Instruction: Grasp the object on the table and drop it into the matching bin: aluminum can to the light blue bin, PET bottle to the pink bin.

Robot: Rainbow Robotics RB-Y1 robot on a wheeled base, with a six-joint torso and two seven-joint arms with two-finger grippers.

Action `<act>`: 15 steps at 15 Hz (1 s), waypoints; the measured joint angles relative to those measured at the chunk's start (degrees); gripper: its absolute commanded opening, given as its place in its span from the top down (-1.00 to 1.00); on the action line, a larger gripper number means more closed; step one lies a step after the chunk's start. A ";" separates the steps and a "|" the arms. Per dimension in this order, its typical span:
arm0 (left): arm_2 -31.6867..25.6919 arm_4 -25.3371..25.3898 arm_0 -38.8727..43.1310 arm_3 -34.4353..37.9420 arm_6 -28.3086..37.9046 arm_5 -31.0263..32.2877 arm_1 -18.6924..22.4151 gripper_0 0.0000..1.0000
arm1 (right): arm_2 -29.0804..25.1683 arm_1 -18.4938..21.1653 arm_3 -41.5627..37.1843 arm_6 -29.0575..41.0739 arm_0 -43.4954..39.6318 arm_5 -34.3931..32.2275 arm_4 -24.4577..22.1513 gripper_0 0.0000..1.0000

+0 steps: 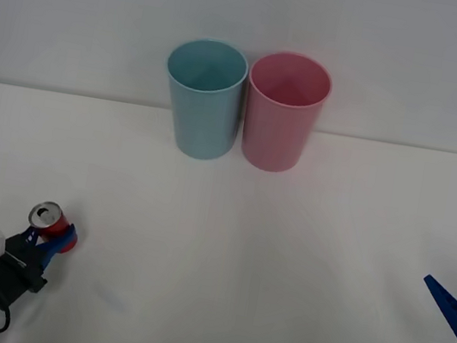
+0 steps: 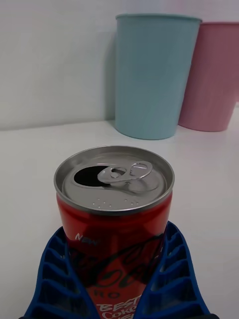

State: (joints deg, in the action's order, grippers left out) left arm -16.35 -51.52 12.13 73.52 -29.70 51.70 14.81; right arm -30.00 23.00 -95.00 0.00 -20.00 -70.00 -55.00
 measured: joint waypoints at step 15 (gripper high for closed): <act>-4.75 -2.83 -4.27 21.03 31.45 -0.34 4.57 1.00 | 0.00 0.00 0.00 0.00 0.00 0.00 0.00 -1.00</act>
State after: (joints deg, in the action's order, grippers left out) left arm -21.09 -54.36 7.86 94.55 1.75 51.36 19.38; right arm -30.00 23.00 -95.00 0.00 -20.00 -70.00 -55.00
